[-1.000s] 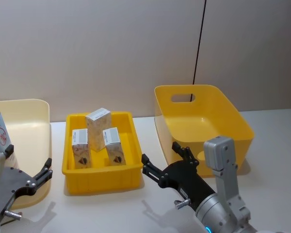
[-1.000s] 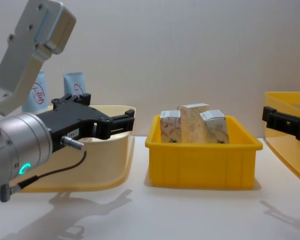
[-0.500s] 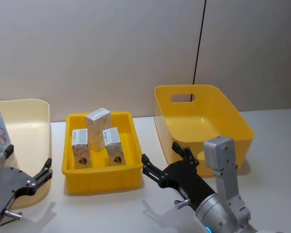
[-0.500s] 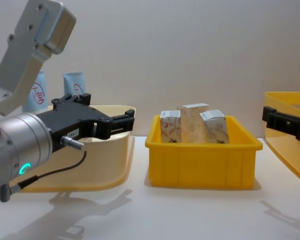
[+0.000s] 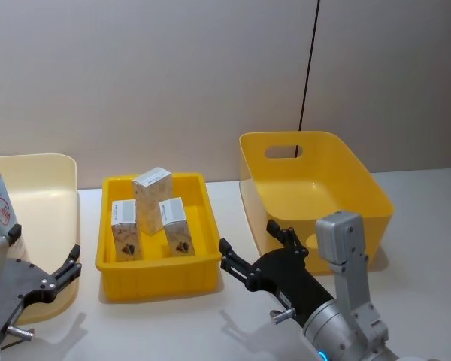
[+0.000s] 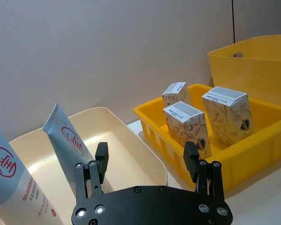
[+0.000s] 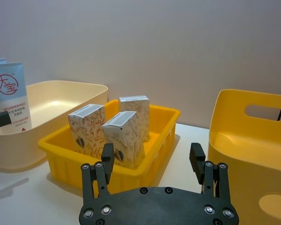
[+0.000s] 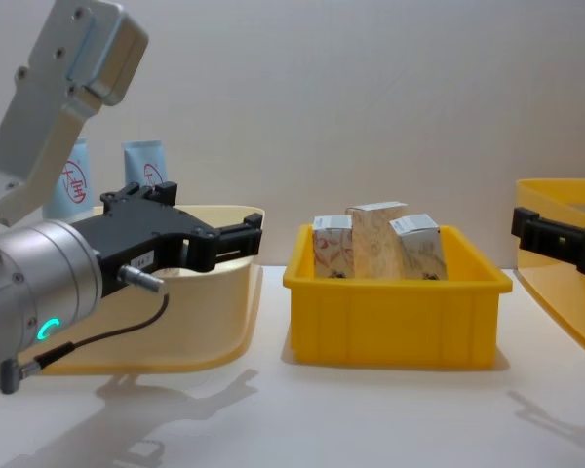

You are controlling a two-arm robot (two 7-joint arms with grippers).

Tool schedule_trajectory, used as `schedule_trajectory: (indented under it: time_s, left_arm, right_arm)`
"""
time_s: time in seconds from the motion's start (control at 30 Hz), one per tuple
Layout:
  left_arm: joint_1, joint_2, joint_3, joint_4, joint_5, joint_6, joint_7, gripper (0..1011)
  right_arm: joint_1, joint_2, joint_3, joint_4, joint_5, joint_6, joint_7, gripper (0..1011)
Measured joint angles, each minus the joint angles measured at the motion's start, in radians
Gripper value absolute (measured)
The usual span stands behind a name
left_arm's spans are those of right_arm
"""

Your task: Bimanual collaborative sorting of washing and personal care products

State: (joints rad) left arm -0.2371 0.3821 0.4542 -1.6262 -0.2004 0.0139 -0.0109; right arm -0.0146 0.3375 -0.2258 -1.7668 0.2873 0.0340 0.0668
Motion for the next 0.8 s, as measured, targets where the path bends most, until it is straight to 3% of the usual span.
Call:
schedule_trajectory:
  time_s: [0.8]
  left_arm:
    - [0.0,0.0,0.0,0.0,0.0,0.0,0.0,1000]
  right_arm:
    - [0.0,0.0,0.0,0.0,0.0,0.0,0.0,1001]
